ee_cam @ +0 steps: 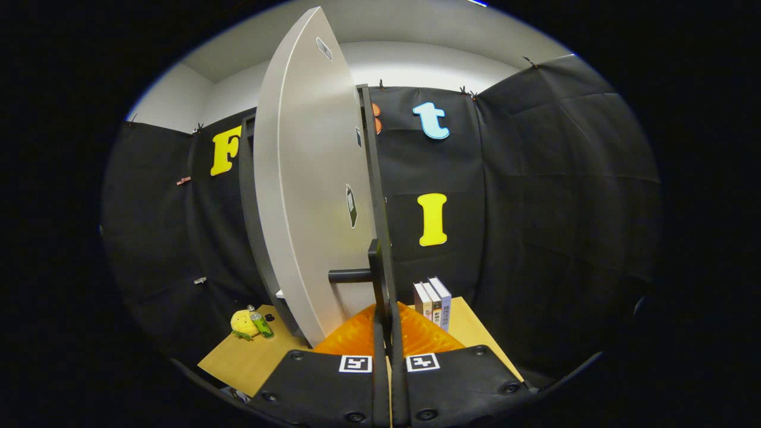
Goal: Open the shoe cabinet door, grab the shoes and put them into the shoe cabinet, then close the shoe cabinet door.
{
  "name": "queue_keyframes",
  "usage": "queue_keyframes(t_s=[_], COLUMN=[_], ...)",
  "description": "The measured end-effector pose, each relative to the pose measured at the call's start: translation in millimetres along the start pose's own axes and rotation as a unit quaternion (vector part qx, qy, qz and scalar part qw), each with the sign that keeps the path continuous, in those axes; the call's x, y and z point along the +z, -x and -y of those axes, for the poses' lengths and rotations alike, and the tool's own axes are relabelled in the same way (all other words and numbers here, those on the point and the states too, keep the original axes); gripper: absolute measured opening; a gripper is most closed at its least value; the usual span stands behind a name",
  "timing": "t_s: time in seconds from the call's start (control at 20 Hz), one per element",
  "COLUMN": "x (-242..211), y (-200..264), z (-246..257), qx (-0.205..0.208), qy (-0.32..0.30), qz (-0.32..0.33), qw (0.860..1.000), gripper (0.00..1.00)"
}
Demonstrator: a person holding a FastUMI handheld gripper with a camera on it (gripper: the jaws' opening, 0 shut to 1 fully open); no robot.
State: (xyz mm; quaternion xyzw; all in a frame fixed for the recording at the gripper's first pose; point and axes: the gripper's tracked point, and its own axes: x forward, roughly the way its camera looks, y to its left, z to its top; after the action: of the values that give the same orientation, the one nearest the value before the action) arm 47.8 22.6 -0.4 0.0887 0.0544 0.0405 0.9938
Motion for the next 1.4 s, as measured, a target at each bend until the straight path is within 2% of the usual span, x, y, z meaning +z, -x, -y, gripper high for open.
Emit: queue_keyframes(t_s=[0.25, 0.5, 0.75, 0.85, 1.1, 1.3, 1.4], x=[-1, 1, 3, 2, -10, -37, -49], y=[3, 2, 9, 10, 24, 41, 54], z=[-6, -4, -1, -3, 22, 31, 27], qx=[0.017, 0.012, -0.005, -0.013, -0.07, -0.092, -0.091], qy=[-0.016, -0.023, -0.05, -0.057, -0.02, 0.015, 0.018], qz=[-0.004, 0.003, 0.015, 0.024, 0.012, -0.033, -0.063], qw=[1.0, 1.0, 0.999, 0.998, 0.997, 0.995, 0.994], gripper=[0.06, 0.07, 0.32, 0.38, 0.53, 0.86, 0.84])
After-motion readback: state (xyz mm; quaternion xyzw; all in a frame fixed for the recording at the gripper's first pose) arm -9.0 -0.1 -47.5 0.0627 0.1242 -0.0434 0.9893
